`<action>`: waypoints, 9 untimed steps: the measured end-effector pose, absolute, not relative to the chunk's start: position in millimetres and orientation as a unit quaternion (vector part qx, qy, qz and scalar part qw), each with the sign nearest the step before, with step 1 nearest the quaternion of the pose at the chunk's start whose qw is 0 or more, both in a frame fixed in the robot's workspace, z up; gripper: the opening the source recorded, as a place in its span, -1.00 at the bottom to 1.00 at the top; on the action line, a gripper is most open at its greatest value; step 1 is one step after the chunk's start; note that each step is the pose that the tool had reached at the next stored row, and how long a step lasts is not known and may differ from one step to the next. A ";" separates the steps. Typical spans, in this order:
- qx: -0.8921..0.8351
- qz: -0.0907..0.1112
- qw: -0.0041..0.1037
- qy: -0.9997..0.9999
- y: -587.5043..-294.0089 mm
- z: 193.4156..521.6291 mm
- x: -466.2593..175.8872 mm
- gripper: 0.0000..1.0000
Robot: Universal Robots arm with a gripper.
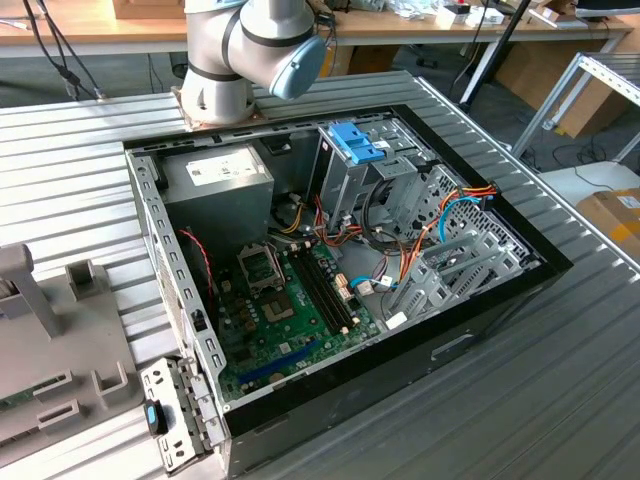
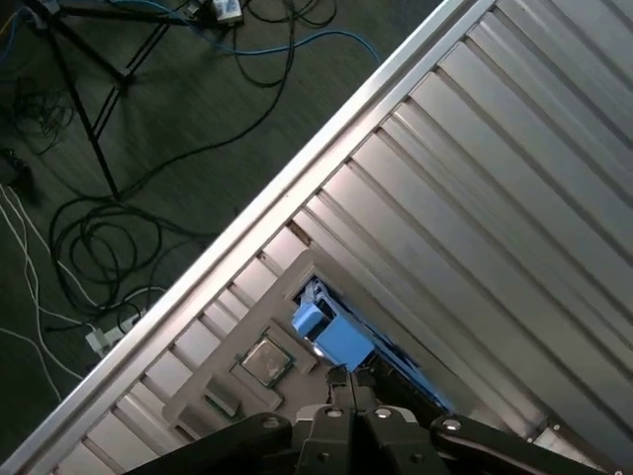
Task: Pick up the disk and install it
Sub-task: 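Pick up the disk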
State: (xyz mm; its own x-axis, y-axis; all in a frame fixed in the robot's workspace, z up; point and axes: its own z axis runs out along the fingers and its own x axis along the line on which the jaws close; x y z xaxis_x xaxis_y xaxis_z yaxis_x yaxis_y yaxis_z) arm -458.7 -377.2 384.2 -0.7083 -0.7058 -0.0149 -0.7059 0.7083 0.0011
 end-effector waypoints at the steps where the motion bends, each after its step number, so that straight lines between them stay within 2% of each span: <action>1: -0.385 0.003 0.007 0.923 -377.2 384.2 -458.7 -0.79; 9: -0.411 0.004 0.007 0.912 -377.2 384.1 -458.7 -0.79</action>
